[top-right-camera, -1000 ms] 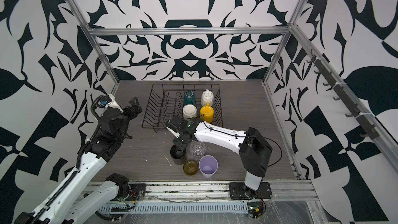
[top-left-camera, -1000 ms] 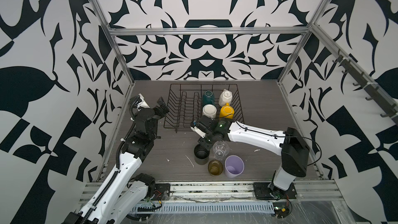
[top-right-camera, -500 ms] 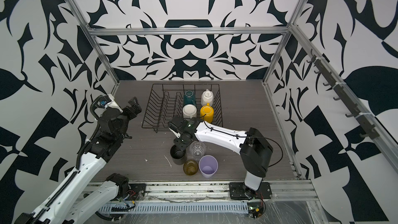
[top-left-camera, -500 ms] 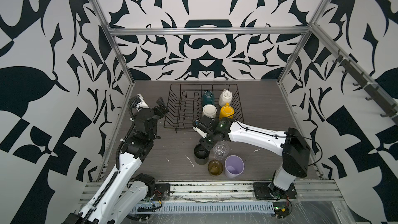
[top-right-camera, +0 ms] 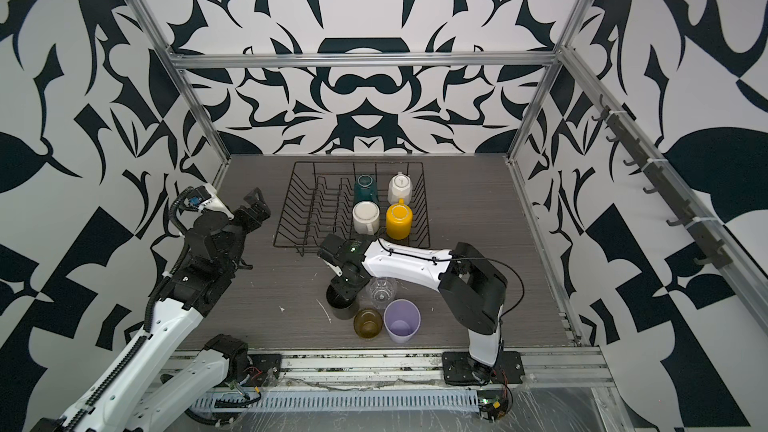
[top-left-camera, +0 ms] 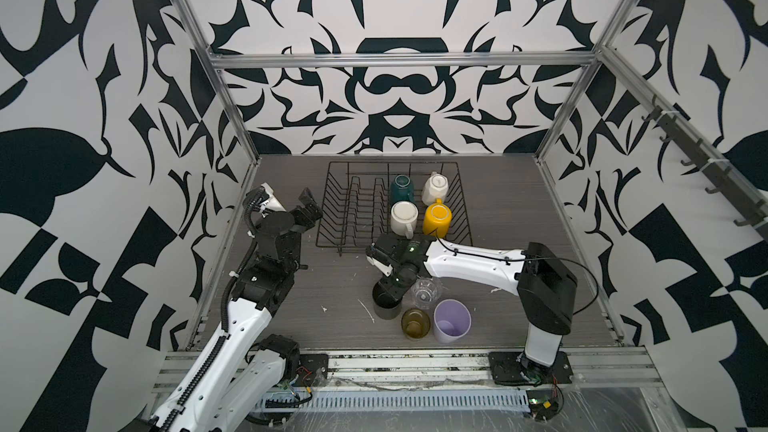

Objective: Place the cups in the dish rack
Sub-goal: 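Lift the black mug and carry it over the rack with the right gripper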

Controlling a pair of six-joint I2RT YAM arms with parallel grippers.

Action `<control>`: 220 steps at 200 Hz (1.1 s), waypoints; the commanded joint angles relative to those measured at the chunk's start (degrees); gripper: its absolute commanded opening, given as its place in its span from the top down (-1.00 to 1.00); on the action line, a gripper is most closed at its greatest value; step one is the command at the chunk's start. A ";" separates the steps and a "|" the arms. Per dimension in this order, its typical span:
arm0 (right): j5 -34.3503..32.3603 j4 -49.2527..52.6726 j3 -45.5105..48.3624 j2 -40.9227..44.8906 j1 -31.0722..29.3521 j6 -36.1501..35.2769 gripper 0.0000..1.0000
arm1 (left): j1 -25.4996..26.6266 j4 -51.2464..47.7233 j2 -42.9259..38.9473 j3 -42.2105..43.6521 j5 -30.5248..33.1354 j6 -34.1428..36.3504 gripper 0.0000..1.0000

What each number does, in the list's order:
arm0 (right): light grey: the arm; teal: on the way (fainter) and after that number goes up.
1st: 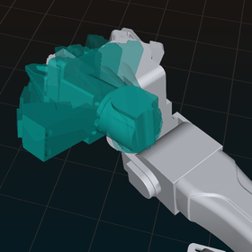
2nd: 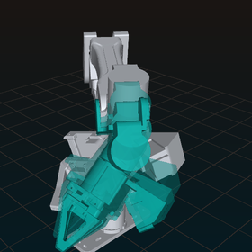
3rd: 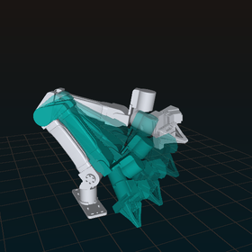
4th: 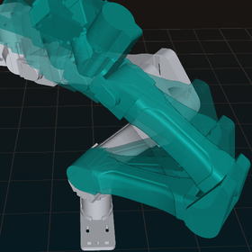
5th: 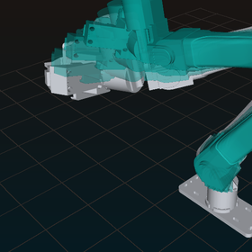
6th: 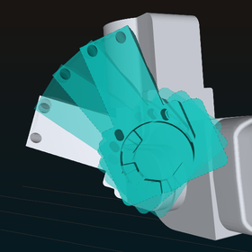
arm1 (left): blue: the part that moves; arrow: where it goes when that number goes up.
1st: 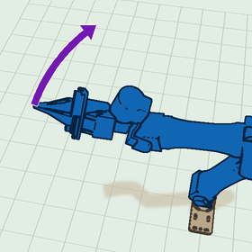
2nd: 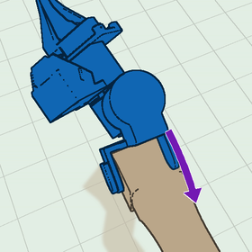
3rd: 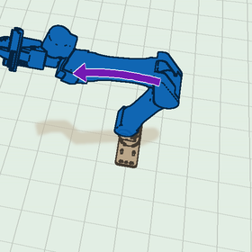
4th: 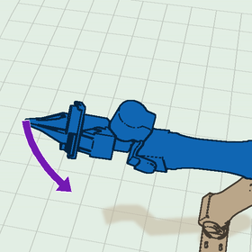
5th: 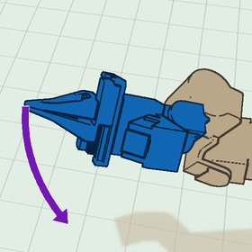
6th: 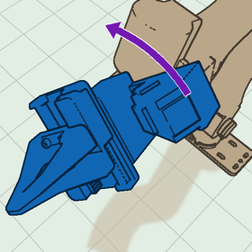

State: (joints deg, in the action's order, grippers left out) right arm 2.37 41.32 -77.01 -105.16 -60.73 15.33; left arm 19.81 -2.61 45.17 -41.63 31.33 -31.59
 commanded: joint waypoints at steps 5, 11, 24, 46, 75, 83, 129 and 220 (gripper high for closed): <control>-1.21 -0.60 -2.68 1.08 -0.35 -0.29 0.77 | -0.39 -0.59 -1.05 0.79 1.25 -0.05 -0.99; -1.46 -0.74 -2.85 1.17 -0.35 -0.50 0.80 | -0.46 -0.55 -1.05 0.78 1.20 -0.02 -0.99; -1.67 -0.95 -3.30 1.60 -0.35 -0.65 0.89 | -0.49 -0.60 -1.05 0.91 1.29 -0.05 -0.99; -1.81 -1.51 -3.87 2.77 -0.33 -1.54 1.00 | -0.76 -1.28 -0.92 0.85 2.35 -0.72 -0.99; -2.49 -1.31 -4.53 5.60 -0.14 -2.62 1.00 | -1.31 -1.78 -1.30 0.89 2.52 -1.62 -0.99; -2.86 -1.41 -4.63 6.81 -0.02 -3.00 1.00 | -1.51 -1.78 -1.37 0.79 2.40 -1.84 -0.99; 1.03 -6.77 -2.15 16.60 5.90 -3.84 1.00 | -4.16 -0.48 -0.83 0.79 -4.31 -2.81 -0.98; 22.25 -28.62 4.85 26.69 27.22 5.50 1.00 | -10.15 18.38 1.21 5.21 -32.90 0.74 -0.98</control>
State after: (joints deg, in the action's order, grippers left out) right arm 15.03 24.40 -72.23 -80.42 -36.32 16.21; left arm 9.96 5.43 45.98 -38.02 9.37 -33.30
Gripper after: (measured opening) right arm 0.115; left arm 0.992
